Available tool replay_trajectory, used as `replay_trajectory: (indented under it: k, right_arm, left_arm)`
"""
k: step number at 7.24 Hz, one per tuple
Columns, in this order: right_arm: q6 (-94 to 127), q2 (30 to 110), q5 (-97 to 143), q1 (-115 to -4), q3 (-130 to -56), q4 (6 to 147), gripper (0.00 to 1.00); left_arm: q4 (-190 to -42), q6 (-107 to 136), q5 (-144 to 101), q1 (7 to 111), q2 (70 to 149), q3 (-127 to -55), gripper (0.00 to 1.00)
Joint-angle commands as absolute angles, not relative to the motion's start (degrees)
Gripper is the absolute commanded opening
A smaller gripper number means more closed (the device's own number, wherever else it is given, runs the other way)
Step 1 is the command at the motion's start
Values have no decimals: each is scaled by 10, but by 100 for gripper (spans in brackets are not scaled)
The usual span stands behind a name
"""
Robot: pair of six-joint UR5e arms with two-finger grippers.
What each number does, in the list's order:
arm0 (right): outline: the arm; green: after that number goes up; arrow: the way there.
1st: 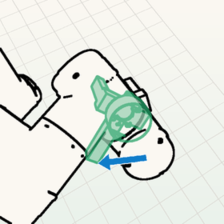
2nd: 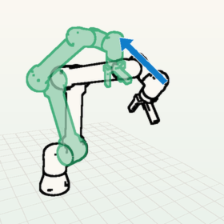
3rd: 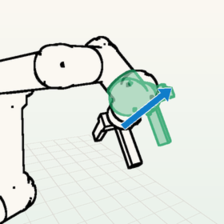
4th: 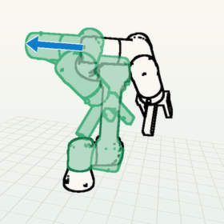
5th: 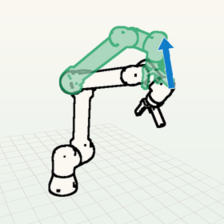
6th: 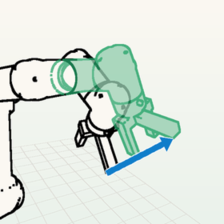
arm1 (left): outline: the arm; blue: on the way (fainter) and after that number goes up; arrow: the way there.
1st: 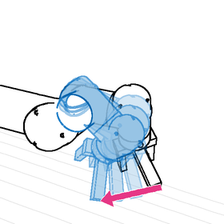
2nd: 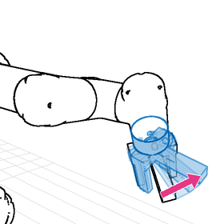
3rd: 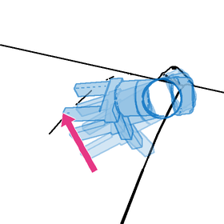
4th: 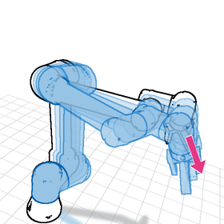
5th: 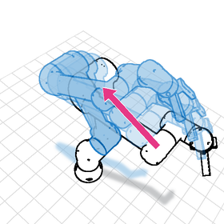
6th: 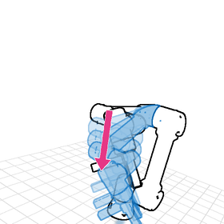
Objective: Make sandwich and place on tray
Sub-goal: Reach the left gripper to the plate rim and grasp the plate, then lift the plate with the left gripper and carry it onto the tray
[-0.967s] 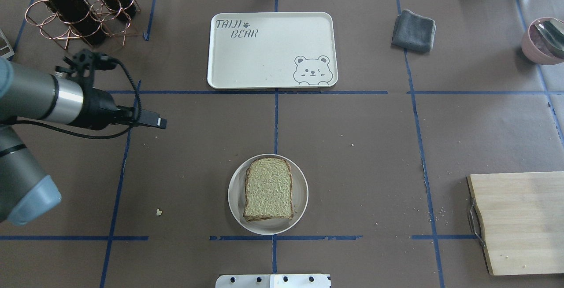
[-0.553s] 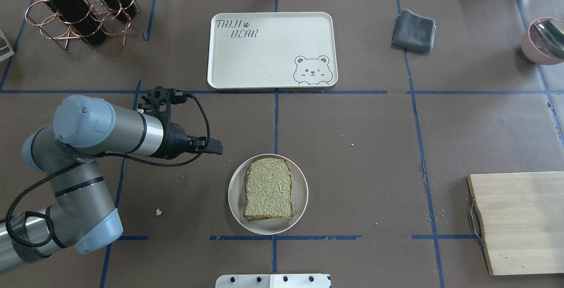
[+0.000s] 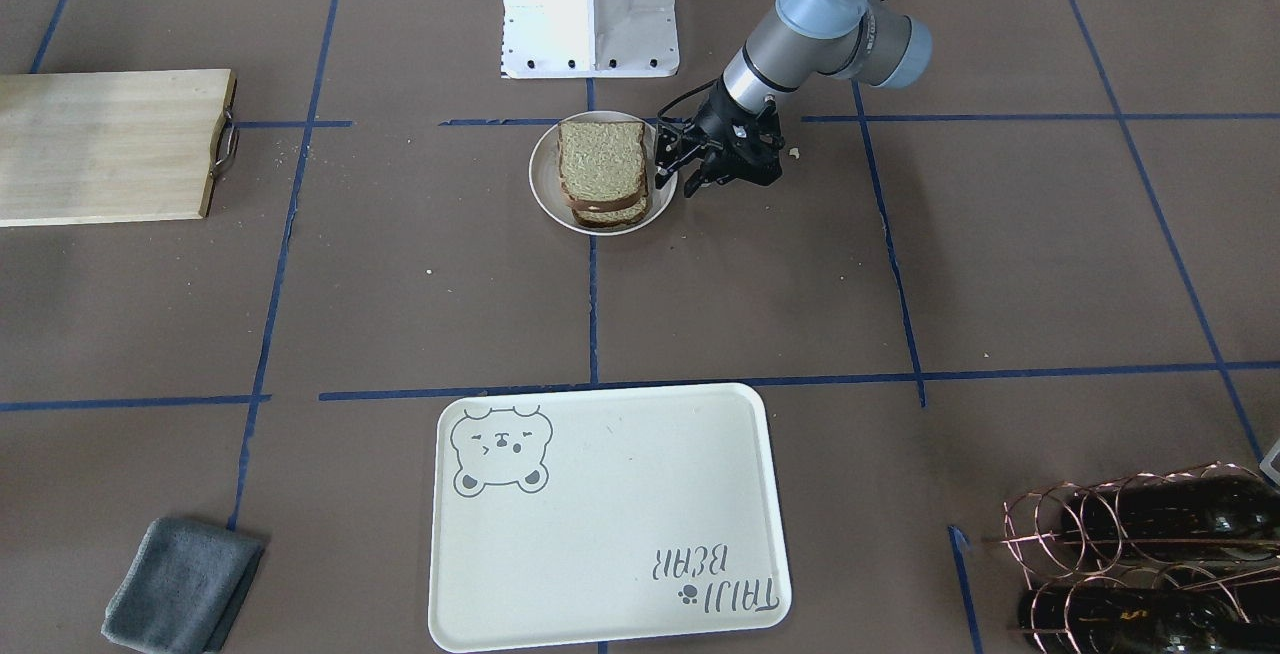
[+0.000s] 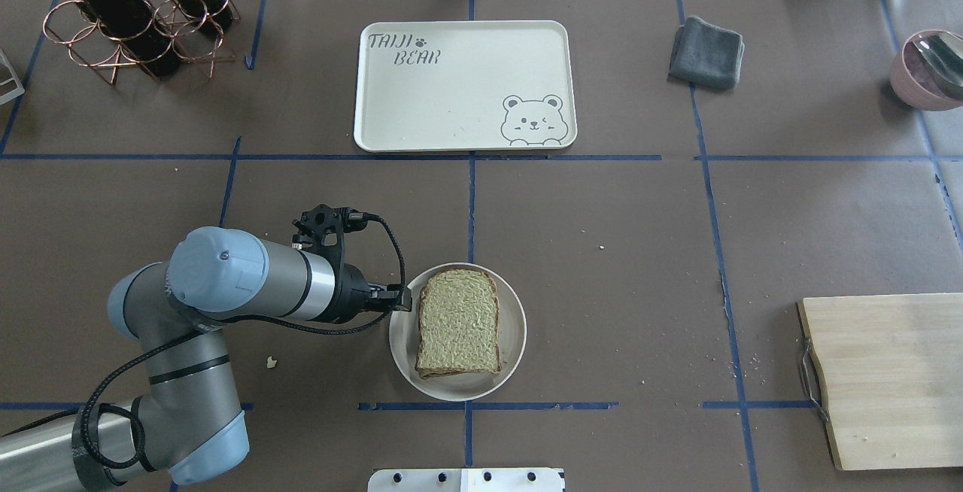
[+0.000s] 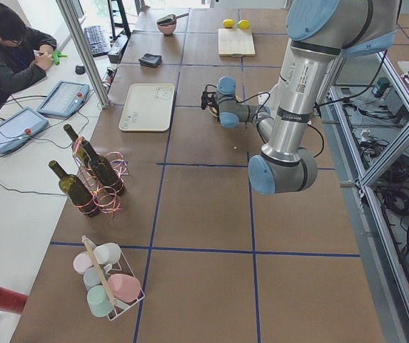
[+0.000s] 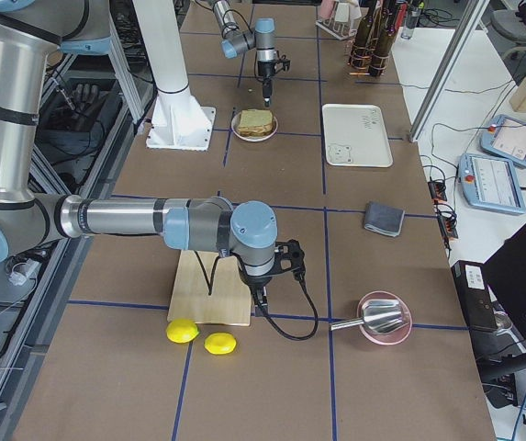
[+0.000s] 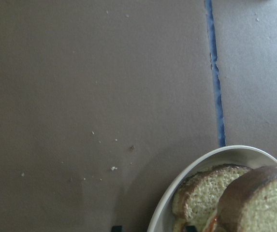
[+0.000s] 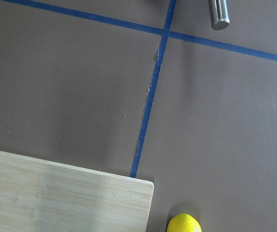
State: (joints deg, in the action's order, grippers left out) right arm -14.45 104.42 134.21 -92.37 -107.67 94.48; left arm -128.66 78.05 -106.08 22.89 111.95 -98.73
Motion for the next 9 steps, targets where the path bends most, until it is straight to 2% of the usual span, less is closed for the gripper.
replay_trajectory:
  k: [1,4,5,6,9]
  right_arm:
    - [-142,1044,1342,-923,-1078,945,100]
    - [-140,1043,1342,-923,-1078,945,100]
    - [-140,1043,1342,-923,-1078,945,100]
    - [-140,1043,1342,-923,-1078,945,100]
    - [-140,1041,1342,-923,-1073,947,100]
  left_arm:
    - [-1287,787,-1056,220,1121,-981,44]
    - [-1288,786,-1056,220,1121,-972,28]
    - [-1288,786,-1056,220,1123,-972,11]
    - [-1288,787,-1056,220,1123,-973,0]
    - [-1287,786,-1059,224,1122,-983,0]
